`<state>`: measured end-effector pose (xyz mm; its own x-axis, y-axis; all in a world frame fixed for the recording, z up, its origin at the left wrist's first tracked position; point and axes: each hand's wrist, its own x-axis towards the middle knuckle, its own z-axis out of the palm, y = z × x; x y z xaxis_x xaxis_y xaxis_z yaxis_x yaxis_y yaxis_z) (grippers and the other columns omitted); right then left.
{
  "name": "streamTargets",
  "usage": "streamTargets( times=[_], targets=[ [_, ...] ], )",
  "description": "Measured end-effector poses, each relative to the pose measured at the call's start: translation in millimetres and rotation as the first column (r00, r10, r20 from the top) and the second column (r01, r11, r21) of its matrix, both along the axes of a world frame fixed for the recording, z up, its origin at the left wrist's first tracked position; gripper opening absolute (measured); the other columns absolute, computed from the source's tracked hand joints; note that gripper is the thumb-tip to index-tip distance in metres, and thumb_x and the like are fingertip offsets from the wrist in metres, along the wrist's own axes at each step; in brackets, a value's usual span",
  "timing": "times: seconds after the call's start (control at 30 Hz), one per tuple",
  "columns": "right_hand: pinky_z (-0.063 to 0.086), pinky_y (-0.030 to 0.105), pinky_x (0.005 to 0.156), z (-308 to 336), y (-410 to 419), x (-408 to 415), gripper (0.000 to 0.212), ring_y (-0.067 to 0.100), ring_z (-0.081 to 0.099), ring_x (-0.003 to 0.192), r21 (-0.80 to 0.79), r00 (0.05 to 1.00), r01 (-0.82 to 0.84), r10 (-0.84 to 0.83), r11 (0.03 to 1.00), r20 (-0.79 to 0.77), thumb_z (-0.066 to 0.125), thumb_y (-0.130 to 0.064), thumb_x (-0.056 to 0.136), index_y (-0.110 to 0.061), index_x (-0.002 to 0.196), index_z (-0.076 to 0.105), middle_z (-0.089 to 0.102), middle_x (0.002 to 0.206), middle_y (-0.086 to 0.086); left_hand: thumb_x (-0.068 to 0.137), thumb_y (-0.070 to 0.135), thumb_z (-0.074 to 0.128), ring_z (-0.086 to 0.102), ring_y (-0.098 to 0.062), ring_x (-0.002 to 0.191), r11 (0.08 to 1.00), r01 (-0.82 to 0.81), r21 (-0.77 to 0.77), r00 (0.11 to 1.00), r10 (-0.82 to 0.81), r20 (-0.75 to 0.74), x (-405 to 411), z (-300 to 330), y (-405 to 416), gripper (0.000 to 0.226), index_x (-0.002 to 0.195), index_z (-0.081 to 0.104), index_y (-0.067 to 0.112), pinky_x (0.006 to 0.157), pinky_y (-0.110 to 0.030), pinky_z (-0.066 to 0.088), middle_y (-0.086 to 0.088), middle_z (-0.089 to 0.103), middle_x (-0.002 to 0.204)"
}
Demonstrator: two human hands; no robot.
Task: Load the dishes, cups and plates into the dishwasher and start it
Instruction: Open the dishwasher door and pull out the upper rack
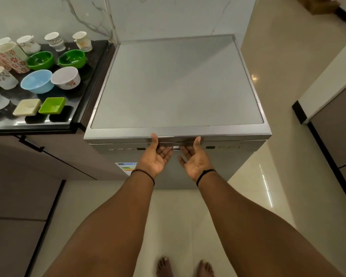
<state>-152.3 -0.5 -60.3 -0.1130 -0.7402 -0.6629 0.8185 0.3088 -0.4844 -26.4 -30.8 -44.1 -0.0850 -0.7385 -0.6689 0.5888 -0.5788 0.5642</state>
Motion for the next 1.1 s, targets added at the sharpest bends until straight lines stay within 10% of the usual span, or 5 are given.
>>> streamTargets(
  times=[0.53, 0.83, 0.9, 0.97, 1.1],
  targets=[
    [0.053, 0.032, 0.07, -30.0, 145.6, 49.3, 0.04, 0.022, 0.07, 0.088, 0.229, 0.932, 0.198, -0.11, 0.953, -0.346, 0.069, -0.05, 0.085, -0.016, 0.104, 0.061, 0.07, 0.108, 0.01, 0.076, 0.041, 0.08, 0.07, -0.032, 0.094, 0.985, -0.042, 0.168, 0.993, 0.023, 0.112, 34.1, -44.0, 143.4, 0.05, 0.111, 0.062, 0.008, 0.076, -0.043, 0.06, -0.018, 0.07, 0.106],
    [0.035, 0.053, 0.104, -44.9, 238.1, 65.7, 0.071, 0.023, 0.064, 0.088, 0.412, 0.972, 0.093, 0.008, 0.906, -0.236, 0.071, -0.068, 0.071, -0.02, 0.118, 0.049, 0.061, 0.116, 0.006, 0.065, 0.045, 0.085, 0.053, -0.034, 0.116, 0.899, -0.199, 0.389, 0.926, 0.043, 0.375, 84.5, -58.6, 223.1, 0.089, 0.133, 0.04, 0.009, 0.1, -0.057, 0.045, -0.012, 0.05, 0.128],
    [0.047, 0.047, 0.091, -54.6, 253.0, 70.6, 0.067, 0.026, 0.066, 0.088, 0.436, 0.953, 0.088, 0.052, 0.896, -0.299, 0.07, -0.074, 0.067, -0.022, 0.105, 0.053, 0.064, 0.109, 0.005, 0.056, 0.058, 0.083, 0.052, -0.033, 0.118, 0.895, -0.189, 0.404, 0.713, -0.158, 0.683, 89.1, -59.2, 240.8, 0.107, 0.136, 0.037, 0.004, 0.102, -0.048, 0.044, -0.011, 0.047, 0.133],
    [0.057, 0.043, 0.075, -58.0, 271.1, 71.5, 0.063, 0.026, 0.069, 0.078, 0.489, 0.822, 0.018, 0.266, 0.872, -0.504, 0.054, -0.084, 0.07, -0.022, 0.084, 0.056, 0.067, 0.083, 0.001, 0.062, 0.066, 0.076, 0.045, -0.036, 0.122, 0.923, -0.092, 0.374, 0.168, -0.356, 0.919, 85.3, -56.7, 262.0, 0.109, 0.141, 0.029, 0.006, 0.101, -0.047, 0.04, -0.019, 0.04, 0.139],
    [0.052, 0.033, 0.06, -60.0, 297.0, 57.6, 0.069, 0.018, 0.062, 0.061, 0.697, -0.015, -0.051, 0.697, 0.715, -0.717, 0.025, -0.08, 0.086, -0.022, 0.069, 0.057, 0.064, 0.066, 0.001, 0.094, 0.04, 0.053, 0.019, -0.031, 0.145, 0.822, 0.52, 0.232, -0.395, -0.01, 0.919, 89.1, -79.9, 280.7, 0.056, 0.145, 0.035, 0.023, 0.113, -0.052, 0.022, -0.009, 0.023, 0.158]
  ],
)
